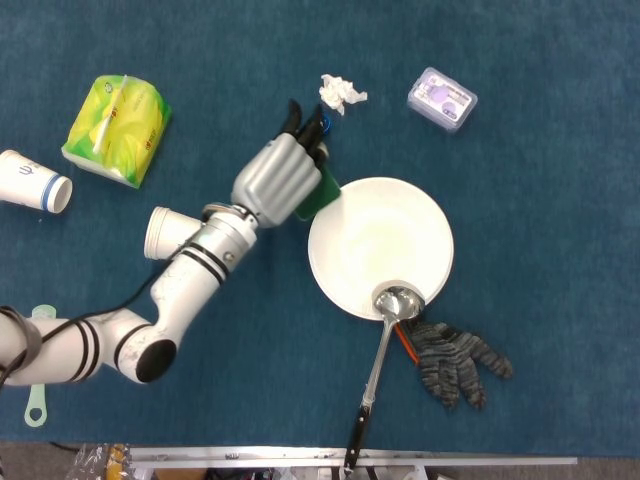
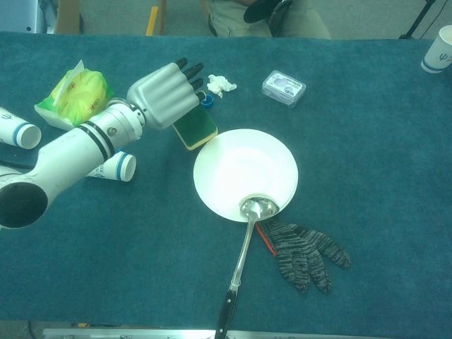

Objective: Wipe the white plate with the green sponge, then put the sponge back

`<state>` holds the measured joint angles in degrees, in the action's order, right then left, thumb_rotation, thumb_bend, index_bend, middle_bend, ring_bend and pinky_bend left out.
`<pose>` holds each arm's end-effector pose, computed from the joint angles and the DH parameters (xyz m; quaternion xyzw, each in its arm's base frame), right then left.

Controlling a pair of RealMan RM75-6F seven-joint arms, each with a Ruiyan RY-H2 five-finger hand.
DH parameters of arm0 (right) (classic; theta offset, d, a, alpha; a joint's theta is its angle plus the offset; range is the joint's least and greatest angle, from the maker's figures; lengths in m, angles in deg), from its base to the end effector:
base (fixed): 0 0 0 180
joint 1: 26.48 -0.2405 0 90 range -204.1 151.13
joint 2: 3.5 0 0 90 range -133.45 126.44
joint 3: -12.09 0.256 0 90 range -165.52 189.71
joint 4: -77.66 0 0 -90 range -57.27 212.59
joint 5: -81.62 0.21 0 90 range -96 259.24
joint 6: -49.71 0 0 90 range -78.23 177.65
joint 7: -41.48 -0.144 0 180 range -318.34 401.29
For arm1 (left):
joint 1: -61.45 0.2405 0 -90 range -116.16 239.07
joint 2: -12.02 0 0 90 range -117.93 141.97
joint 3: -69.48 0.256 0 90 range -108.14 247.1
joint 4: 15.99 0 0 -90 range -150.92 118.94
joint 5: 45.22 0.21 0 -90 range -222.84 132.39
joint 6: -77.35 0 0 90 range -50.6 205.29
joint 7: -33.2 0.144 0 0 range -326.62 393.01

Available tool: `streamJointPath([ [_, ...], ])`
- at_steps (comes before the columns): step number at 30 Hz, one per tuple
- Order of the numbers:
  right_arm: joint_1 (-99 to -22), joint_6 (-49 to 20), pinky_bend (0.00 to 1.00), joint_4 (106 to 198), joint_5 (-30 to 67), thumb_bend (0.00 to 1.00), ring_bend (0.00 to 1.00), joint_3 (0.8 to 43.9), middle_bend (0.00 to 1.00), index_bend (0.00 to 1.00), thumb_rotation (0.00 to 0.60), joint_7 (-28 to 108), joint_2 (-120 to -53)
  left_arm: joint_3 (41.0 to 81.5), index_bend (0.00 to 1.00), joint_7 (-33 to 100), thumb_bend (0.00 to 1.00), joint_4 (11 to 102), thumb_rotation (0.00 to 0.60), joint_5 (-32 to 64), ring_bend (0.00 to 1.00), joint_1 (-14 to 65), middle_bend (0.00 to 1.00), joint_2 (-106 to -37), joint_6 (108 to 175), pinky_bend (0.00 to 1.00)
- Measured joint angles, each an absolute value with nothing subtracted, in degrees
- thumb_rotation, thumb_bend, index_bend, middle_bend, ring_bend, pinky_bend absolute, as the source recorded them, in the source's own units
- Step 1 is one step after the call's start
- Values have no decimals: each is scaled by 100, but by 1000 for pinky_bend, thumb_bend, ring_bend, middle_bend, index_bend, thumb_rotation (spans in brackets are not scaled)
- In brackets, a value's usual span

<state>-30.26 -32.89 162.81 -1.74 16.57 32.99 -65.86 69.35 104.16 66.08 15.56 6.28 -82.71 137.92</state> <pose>-0.3467 -0.1823 0.1858 0.5713 -0.4036 0.3739 0.6090 -0.0992 0.3353 -0.0573 -0.8535 0.0635 -0.1786 0.4853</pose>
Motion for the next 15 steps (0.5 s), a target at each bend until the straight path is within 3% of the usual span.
streamJointPath([
  [4,-3024,-3302,322,16339,-194,260,200,1648,293,299,600,3346,-6578,6976,272,10371,333,6480,600,1484,44,718,178,-8218,13804,163],
  [11,-3030,-3312,322,16422,-211,260,200,1650,293,299,600,3392,-6544,7032,40,10696,333,6495,600,1142,4,795,106,-8101,13802,158],
  [15,-3038,-3313,322,16453,-230,260,200,1646,293,299,600,3409,-6535,7064,0,11024,333,6673,600,780,0,837,83,-8012,13854,144],
])
